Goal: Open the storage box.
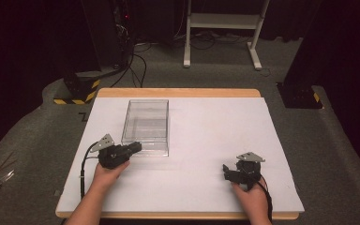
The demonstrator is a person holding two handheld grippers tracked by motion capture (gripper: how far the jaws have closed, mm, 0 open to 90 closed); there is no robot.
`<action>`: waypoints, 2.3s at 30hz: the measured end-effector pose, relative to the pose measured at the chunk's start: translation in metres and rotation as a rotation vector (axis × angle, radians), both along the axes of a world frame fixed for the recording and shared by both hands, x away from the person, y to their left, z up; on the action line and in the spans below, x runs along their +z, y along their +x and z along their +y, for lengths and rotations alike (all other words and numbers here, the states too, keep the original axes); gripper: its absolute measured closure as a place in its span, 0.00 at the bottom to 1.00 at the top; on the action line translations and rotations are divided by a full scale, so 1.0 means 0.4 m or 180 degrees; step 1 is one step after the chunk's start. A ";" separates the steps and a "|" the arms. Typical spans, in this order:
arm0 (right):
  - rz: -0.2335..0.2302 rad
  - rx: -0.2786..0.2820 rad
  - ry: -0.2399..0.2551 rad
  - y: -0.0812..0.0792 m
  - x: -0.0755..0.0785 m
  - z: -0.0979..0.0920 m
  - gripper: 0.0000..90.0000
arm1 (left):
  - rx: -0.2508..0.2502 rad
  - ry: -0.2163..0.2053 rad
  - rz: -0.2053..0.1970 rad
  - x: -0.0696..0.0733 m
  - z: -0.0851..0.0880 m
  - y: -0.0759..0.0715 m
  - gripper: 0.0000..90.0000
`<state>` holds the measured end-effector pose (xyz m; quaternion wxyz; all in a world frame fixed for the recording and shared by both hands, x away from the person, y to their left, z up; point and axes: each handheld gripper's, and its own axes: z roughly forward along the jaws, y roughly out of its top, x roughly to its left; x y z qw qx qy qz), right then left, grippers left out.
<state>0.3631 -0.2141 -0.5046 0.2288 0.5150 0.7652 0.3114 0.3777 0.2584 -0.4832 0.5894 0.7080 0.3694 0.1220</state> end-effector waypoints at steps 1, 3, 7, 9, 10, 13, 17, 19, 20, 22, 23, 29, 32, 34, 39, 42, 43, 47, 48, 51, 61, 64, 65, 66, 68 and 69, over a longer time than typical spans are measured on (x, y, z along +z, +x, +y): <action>0.0002 0.0002 0.0000 0.000 0.000 0.000 0.16 | -0.0008 -0.0004 -0.0006 -0.001 0.001 -0.003 0.89; -0.0004 0.0004 -0.0004 0.000 0.000 0.000 0.16 | -0.0021 -0.0008 -0.0019 -0.002 0.002 -0.004 0.89; -0.0004 0.0006 -0.0004 0.000 0.000 0.000 0.16 | -0.0048 -0.0034 -0.0024 -0.004 0.006 -0.011 0.90; -0.0003 0.0007 -0.0005 0.000 0.000 0.000 0.16 | -0.0064 -0.0021 -0.0022 -0.003 0.007 -0.013 0.90; -0.0005 0.0006 -0.0005 0.000 0.000 0.000 0.16 | -0.0064 -0.0021 -0.0022 -0.003 0.007 -0.013 0.90; -0.0006 0.0007 -0.0005 0.000 0.000 0.000 0.16 | -0.0094 -0.0015 -0.0018 -0.001 0.009 -0.018 0.90; -0.0004 0.0009 -0.0006 0.000 0.000 0.000 0.16 | -0.0120 0.0022 -0.0042 0.001 0.010 -0.026 0.91; -0.0007 0.0008 -0.0007 0.000 0.000 0.000 0.16 | -0.0139 0.0006 -0.0040 -0.001 0.012 -0.031 0.91; -0.0009 0.0009 -0.0009 0.000 0.000 0.000 0.16 | -0.0142 -0.0005 -0.0043 -0.002 0.013 -0.034 0.91; -0.0008 0.0014 -0.0010 0.000 0.000 0.000 0.17 | -0.0152 -0.0014 -0.0045 -0.003 0.013 -0.037 0.91; -0.0009 0.0015 -0.0011 -0.001 0.000 0.000 0.17 | -0.0155 -0.0021 -0.0043 -0.003 0.014 -0.041 0.91; -0.0008 0.0017 -0.0009 0.000 0.000 0.000 0.17 | -0.0177 -0.0010 -0.0036 -0.001 0.015 -0.051 0.92; -0.0008 0.0017 -0.0009 0.000 0.000 0.000 0.17 | -0.0195 -0.0003 -0.0034 0.000 0.015 -0.056 0.92; -0.0008 0.0017 -0.0009 0.000 0.000 0.000 0.17 | -0.0215 0.0014 -0.0033 0.001 0.016 -0.064 0.92; -0.0008 0.0017 -0.0010 0.000 0.000 0.000 0.17 | -0.0243 0.0021 -0.0031 0.002 0.017 -0.072 0.92; -0.0009 0.0017 -0.0010 -0.001 0.000 0.000 0.17 | -0.0254 0.0038 -0.0029 0.004 0.017 -0.079 0.92; -0.0009 0.0017 -0.0010 -0.001 0.000 0.000 0.17 | -0.0259 0.0042 -0.0017 0.005 0.017 -0.083 0.92; -0.0009 0.0018 -0.0009 -0.001 0.000 0.000 0.17 | -0.0295 0.0029 -0.0030 0.003 0.018 -0.100 0.92; -0.0009 0.0018 -0.0009 -0.001 0.000 0.000 0.17 | -0.0295 0.0029 -0.0030 0.003 0.018 -0.100 0.92; -0.0009 0.0017 -0.0009 -0.001 0.000 0.000 0.17 | -0.0314 0.0009 -0.0031 0.001 0.019 -0.116 0.93; -0.0008 0.0014 -0.0005 -0.001 0.000 0.001 0.17 | -0.0363 -0.0025 -0.0048 -0.002 0.019 -0.160 0.93; -0.0009 0.0015 -0.0006 -0.002 0.000 0.001 0.17 | -0.0370 -0.0035 -0.0040 -0.003 0.019 -0.168 0.93; -0.0014 0.0017 -0.0008 -0.002 0.000 0.001 0.17 | -0.0379 -0.0022 -0.0047 -0.002 0.019 -0.177 0.93; -0.0014 0.0017 -0.0008 -0.002 0.000 0.001 0.17 | -0.0379 -0.0022 -0.0047 -0.002 0.019 -0.177 0.93; -0.0015 0.0017 -0.0007 -0.002 0.000 0.001 0.18 | -0.0394 0.0008 -0.0049 0.000 0.018 -0.188 0.93; -0.0015 0.0017 -0.0007 -0.002 0.000 0.001 0.18 | -0.0394 0.0008 -0.0049 0.000 0.018 -0.188 0.93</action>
